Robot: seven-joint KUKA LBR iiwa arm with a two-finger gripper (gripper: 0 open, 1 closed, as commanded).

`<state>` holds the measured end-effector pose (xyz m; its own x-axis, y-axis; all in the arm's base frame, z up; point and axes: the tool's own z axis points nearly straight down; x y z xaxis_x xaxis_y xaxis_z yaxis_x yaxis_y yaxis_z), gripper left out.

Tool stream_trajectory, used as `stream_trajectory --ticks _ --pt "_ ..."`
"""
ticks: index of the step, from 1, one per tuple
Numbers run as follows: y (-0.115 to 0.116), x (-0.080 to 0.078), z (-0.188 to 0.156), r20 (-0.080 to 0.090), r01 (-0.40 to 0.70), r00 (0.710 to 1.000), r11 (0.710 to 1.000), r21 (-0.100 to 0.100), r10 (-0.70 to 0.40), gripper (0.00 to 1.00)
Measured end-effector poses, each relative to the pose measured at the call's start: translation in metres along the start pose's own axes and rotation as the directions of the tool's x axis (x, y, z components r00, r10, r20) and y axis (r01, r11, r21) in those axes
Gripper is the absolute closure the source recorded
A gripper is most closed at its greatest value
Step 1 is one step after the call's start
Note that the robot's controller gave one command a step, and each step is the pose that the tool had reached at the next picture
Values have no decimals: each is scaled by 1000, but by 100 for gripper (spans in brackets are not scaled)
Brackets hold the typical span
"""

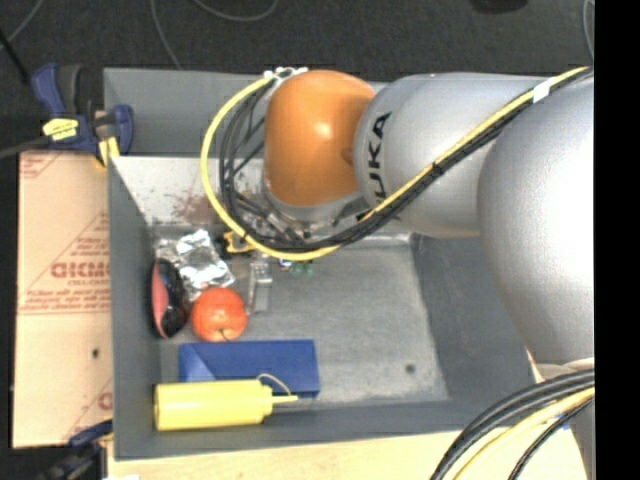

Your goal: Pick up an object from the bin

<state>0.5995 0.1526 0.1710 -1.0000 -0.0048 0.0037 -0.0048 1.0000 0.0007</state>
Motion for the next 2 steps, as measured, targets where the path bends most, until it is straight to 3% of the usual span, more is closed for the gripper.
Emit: stream_trajectory --ticks 1,2 --pt "-1 -1 -5 6 -3 1000 1000 -1 3 0" --pt "8 -9 -8 4 60 998 998 2 -60 0"
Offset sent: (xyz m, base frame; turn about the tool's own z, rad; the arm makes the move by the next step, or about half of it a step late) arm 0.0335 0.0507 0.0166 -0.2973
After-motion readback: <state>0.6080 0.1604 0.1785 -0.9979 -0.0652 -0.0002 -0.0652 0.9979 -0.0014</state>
